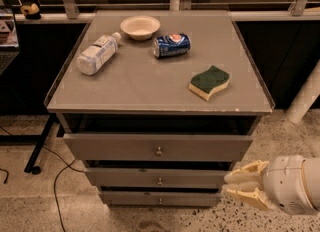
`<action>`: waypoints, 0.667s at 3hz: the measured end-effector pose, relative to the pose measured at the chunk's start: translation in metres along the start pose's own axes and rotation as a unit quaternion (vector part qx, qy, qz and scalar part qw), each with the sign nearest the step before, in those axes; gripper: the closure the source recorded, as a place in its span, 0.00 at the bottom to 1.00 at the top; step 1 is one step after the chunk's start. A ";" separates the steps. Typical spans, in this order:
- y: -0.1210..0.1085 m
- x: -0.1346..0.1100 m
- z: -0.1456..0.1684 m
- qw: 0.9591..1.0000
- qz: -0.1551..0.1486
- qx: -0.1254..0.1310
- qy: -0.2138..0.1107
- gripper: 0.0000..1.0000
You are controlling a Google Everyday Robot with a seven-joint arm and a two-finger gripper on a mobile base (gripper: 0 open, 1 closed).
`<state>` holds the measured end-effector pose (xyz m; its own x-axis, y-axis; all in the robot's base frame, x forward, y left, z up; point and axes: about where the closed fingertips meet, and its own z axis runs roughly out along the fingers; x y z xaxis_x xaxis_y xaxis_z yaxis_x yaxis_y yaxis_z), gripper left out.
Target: Open middle drawer
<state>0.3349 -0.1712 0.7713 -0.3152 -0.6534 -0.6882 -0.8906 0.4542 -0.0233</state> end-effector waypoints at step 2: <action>0.000 0.006 0.014 1.000 0.018 0.016 -0.017 1.00</action>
Offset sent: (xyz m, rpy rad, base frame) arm 0.0113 -0.0002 -0.0362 0.0803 -0.0239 -0.1407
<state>0.3372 -0.1667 0.7571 -0.3352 -0.6150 -0.7137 -0.8675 0.4970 -0.0208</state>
